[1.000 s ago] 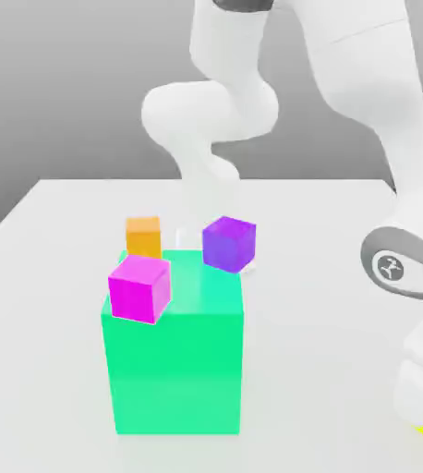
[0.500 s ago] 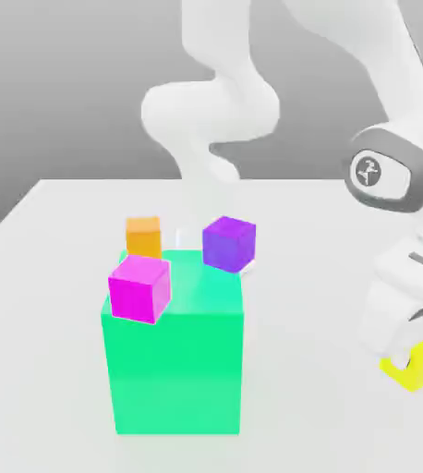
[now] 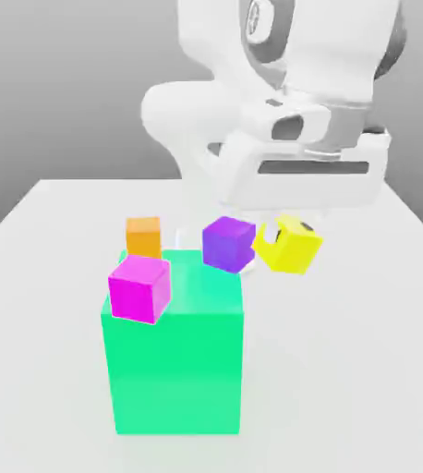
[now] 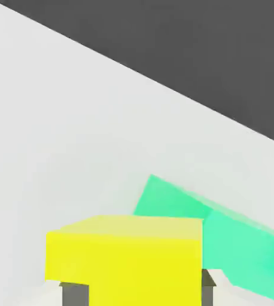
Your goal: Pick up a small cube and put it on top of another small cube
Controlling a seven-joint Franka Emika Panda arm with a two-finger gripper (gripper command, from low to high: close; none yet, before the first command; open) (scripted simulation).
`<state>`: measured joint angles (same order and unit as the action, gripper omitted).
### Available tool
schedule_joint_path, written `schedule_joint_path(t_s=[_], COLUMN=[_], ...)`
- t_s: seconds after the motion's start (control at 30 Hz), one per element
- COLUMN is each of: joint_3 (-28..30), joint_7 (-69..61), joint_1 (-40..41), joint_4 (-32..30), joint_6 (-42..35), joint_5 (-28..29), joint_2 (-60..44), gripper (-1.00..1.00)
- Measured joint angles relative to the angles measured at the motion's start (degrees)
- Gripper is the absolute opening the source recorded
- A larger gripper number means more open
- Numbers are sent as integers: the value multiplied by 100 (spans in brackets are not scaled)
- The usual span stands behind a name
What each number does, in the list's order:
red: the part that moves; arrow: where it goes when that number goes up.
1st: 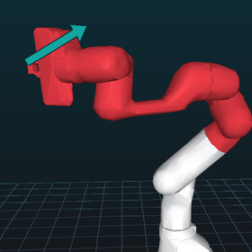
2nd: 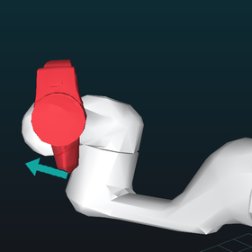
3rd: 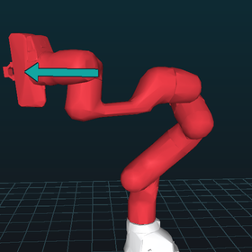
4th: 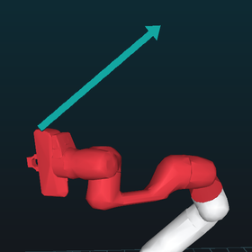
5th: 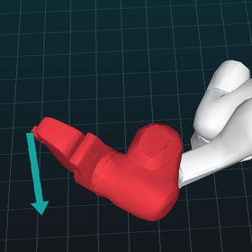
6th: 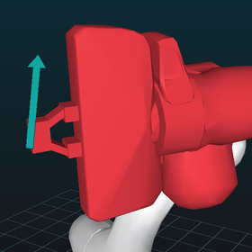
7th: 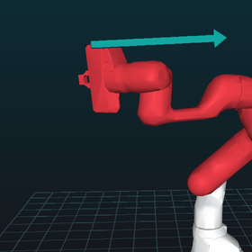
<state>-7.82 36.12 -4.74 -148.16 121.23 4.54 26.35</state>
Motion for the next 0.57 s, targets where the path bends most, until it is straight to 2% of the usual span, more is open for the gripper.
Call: schedule_joint_path(t_s=[0.23,0.3,0.4,0.43,0.57], joint_3=[637,728,733,730,730], joint_7=[-713,-820,-867,-877,-879], joint_1=[48,58,80,84,84], joint_4=[-487,-720,-1187,-1287,-1287], joint_6=[-901,-790,-158,-12,-13], joint_5=[-423,-485,-522,-529,-533], joint_2=[1434,1562,1398,1352,1352], gripper=[-100,-100,-100,100,100])
